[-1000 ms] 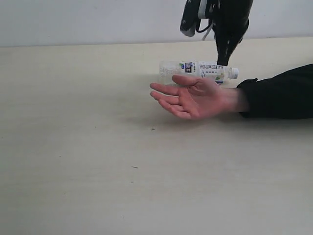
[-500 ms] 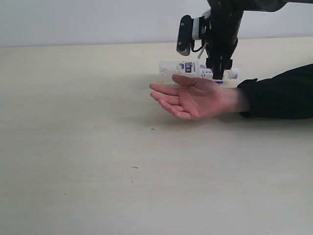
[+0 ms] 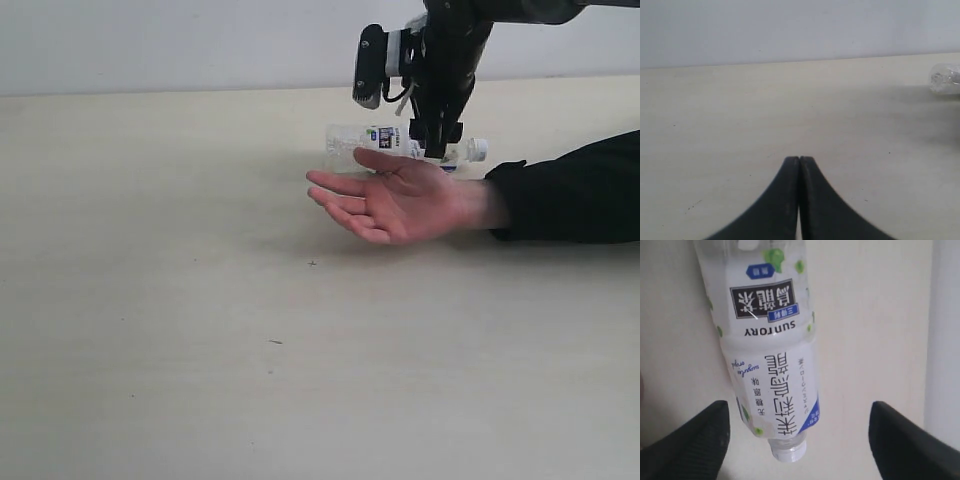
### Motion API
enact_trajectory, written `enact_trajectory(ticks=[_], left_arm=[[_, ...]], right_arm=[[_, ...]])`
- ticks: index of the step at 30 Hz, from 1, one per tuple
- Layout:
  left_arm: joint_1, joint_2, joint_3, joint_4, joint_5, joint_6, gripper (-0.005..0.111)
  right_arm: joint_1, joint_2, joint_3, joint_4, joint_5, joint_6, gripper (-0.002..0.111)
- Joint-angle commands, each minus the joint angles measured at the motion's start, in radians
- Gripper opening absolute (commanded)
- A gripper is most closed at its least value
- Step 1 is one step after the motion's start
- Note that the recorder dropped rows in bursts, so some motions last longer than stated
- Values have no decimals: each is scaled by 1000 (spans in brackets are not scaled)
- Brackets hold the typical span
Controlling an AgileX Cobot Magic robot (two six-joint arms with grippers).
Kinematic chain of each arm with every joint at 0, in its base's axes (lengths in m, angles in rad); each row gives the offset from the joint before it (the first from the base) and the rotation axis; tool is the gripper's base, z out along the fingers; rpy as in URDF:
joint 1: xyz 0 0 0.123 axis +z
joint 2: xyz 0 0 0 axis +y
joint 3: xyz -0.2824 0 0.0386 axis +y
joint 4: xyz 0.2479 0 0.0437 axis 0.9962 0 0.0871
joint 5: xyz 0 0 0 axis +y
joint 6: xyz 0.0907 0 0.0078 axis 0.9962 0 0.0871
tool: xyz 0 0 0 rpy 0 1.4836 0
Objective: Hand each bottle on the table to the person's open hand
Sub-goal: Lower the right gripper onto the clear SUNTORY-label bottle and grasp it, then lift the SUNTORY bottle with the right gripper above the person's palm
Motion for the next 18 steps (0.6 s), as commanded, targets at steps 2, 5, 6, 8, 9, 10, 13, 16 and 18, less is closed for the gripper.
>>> enact_trajectory(ticks=[2,5,6,8,9,10,13,16,18], left_arm=[[3,-5,3,3,-9,-3,3],[3,-5,3,3,-9,-3,3],[3,-5,3,3,-9,-3,3],[3,-5,3,3,-9,-3,3],[3,-5,3,3,-9,-3,3],[3,-5,3,3,-9,-3,3],[3,-5,3,3,-9,-3,3],[3,-5,3,3,-9,-3,3],[3,-5,3,3,-9,-3,3]], right_arm=[[-4,44,-11,-37,-16,1,73],[-4,74,-11,-52,-26,8,73],[-4,85,-11,-52,-36,8,73],[-4,101,-11,-52,-54,8,73],[-4,106,-11,-52,-59,8,73],[-4,111,-11,-52,-65,8,73],[-4,120,-11,-54,-69,8,73],[-4,124,-11,-54,-70,8,67],[-4,124,-11,-57,-70,8,55]])
